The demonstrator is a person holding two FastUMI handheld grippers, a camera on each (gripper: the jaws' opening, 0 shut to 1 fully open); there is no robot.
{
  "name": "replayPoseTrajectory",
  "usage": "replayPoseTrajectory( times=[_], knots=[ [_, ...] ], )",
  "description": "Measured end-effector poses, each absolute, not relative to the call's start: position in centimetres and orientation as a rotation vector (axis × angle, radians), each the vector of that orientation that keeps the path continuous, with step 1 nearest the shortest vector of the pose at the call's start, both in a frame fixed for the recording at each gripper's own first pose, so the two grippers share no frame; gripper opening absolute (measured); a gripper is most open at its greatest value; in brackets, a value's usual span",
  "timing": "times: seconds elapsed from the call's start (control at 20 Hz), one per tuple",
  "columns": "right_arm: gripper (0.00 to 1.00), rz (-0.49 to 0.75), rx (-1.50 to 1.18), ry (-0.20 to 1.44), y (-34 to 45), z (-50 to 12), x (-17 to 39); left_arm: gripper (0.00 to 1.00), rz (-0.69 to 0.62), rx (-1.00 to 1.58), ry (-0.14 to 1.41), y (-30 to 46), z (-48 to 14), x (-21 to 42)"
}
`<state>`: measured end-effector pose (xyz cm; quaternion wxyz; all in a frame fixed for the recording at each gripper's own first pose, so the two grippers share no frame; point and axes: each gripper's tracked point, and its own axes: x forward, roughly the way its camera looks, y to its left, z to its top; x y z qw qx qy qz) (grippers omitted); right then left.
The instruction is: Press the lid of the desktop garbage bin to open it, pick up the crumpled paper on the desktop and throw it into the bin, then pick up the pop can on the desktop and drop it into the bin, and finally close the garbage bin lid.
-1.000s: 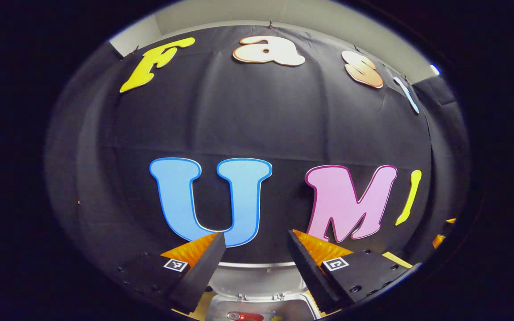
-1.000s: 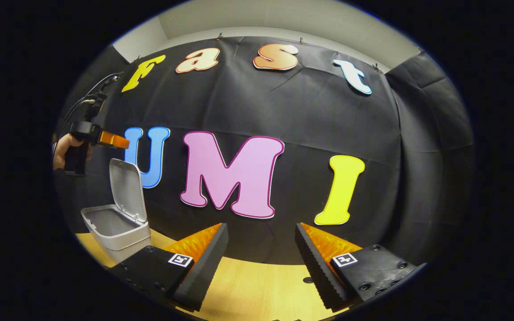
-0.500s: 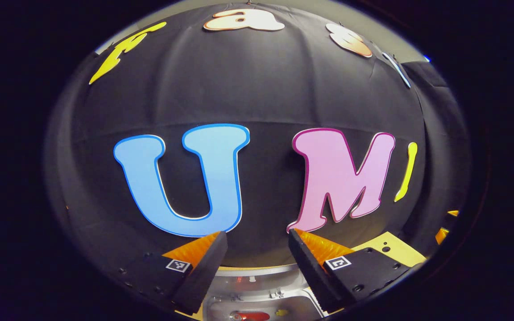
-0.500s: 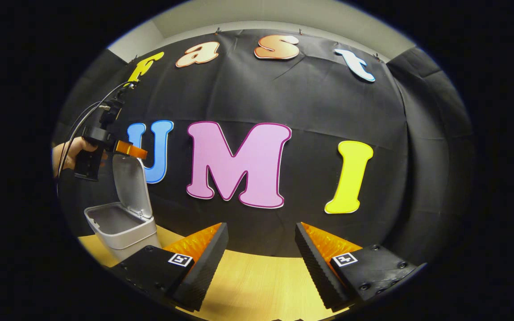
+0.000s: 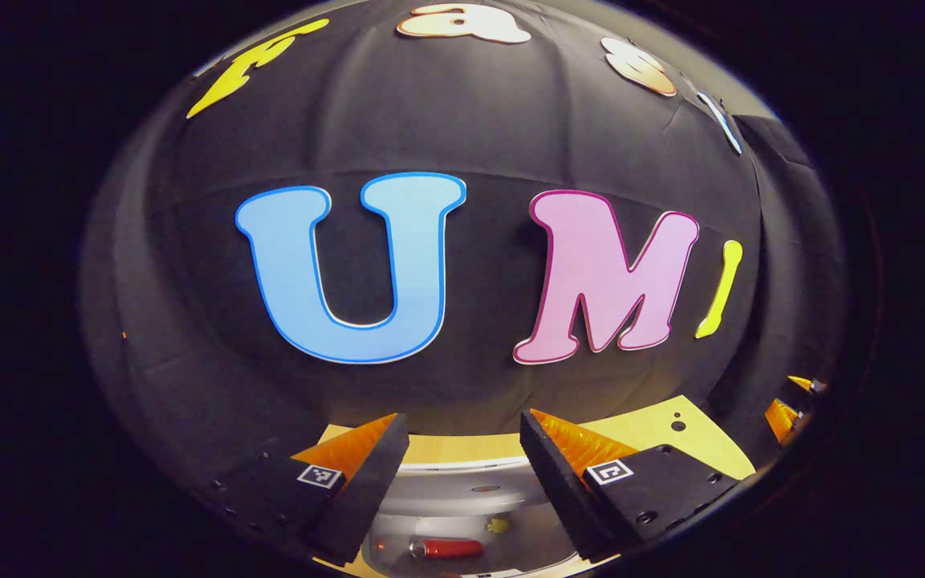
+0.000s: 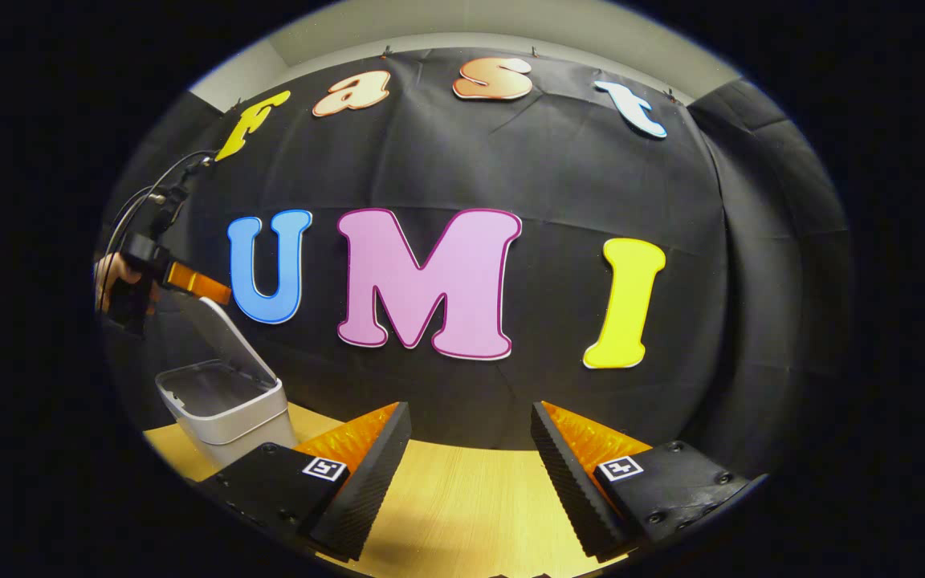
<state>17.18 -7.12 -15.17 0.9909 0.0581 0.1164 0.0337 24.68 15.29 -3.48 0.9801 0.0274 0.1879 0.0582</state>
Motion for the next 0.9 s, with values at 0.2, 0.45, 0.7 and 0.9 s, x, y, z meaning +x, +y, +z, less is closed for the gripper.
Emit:
replayPoseTrajectory(
  times=[0.2,0.45,0.7,0.9],
  knots=[
    [0.97,0.077,0.103,0.283,-6.3,-16.6,15.5,0.94,0.164,0.111,0.397,16.0,-6.5,20.8],
    [0.97,0.125,0.048,0.297,-4.3,-16.6,12.8,0.97,0.196,0.113,0.41,15.0,-11.6,17.0],
    [0.97,0.15,0.039,0.328,-3.8,-17.2,10.8,0.96,0.206,0.109,0.43,13.4,-15.2,14.8],
    [0.97,0.153,0.017,0.331,-4.5,-16.9,9.8,0.97,0.223,0.124,0.401,13.2,-15.4,14.6]
  ],
)
